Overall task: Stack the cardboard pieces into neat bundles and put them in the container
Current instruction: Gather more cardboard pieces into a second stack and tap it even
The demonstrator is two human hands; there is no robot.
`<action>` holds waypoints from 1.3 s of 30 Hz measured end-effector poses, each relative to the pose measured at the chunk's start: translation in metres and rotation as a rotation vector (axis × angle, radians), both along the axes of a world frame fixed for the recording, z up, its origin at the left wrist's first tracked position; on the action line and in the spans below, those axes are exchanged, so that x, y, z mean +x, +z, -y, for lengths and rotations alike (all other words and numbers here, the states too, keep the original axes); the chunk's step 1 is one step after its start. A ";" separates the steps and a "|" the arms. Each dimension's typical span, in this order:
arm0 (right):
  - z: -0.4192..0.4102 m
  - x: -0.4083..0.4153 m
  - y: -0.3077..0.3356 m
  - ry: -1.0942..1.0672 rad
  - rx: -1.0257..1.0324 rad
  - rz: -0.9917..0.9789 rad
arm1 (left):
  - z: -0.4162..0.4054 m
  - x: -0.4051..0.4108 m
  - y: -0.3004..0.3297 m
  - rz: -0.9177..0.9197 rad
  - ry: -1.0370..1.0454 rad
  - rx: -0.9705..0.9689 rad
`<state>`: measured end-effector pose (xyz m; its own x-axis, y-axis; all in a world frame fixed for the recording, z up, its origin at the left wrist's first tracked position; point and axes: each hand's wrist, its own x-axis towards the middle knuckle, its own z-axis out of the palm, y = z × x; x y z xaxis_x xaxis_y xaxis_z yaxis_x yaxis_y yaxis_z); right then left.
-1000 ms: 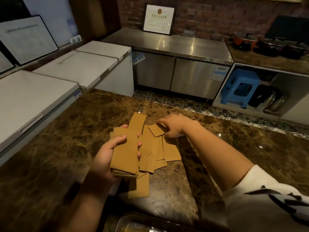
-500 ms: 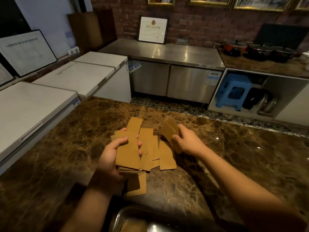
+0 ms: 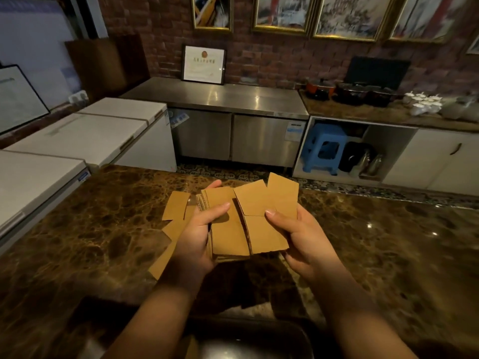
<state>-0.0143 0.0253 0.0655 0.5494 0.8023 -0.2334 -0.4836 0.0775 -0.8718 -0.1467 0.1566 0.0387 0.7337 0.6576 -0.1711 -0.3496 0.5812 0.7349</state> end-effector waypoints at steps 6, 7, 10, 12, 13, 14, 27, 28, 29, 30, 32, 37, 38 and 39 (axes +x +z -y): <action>0.004 -0.022 0.002 -0.067 -0.030 0.218 | 0.016 0.007 0.009 0.028 -0.029 0.139; 0.003 -0.026 0.002 -0.057 -0.028 0.249 | 0.019 0.008 0.010 0.023 -0.022 0.158; -0.001 -0.032 0.001 -0.051 -0.044 0.292 | 0.024 0.009 0.014 -0.008 -0.007 0.179; -0.002 -0.033 0.000 -0.049 -0.069 0.269 | 0.022 0.004 0.014 -0.021 -0.018 0.195; -0.002 -0.033 0.001 -0.043 -0.073 0.238 | 0.020 0.002 0.013 -0.011 -0.028 0.194; -0.002 -0.032 0.001 -0.035 -0.069 0.196 | 0.018 -0.002 0.010 0.011 -0.038 0.198; 0.005 -0.023 0.005 -0.017 0.158 -0.289 | 0.006 -0.007 -0.003 0.169 0.024 0.113; 0.006 -0.023 0.004 0.001 0.159 -0.258 | 0.007 -0.007 -0.002 0.145 0.022 0.111; 0.007 -0.022 0.003 0.016 0.151 -0.229 | 0.007 -0.007 -0.001 0.124 0.021 0.107; 0.008 -0.022 0.004 0.007 0.130 -0.189 | 0.007 -0.006 0.000 0.103 0.022 0.101; 0.009 -0.023 0.003 -0.033 0.040 -0.024 | 0.007 -0.007 0.001 0.060 0.026 0.095; 0.012 -0.028 0.004 -0.019 -0.005 0.237 | 0.006 -0.010 0.002 0.005 0.031 0.173; 0.012 -0.028 0.004 -0.014 0.008 0.235 | 0.007 -0.011 0.003 0.001 0.026 0.187; 0.012 -0.029 0.004 -0.010 0.018 0.229 | 0.007 -0.011 0.004 0.002 0.021 0.184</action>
<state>-0.0429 0.0137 0.0697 0.5941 0.7997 -0.0869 -0.2720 0.0981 -0.9573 -0.1572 0.1495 0.0431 0.7194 0.6932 -0.0445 -0.3623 0.4291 0.8274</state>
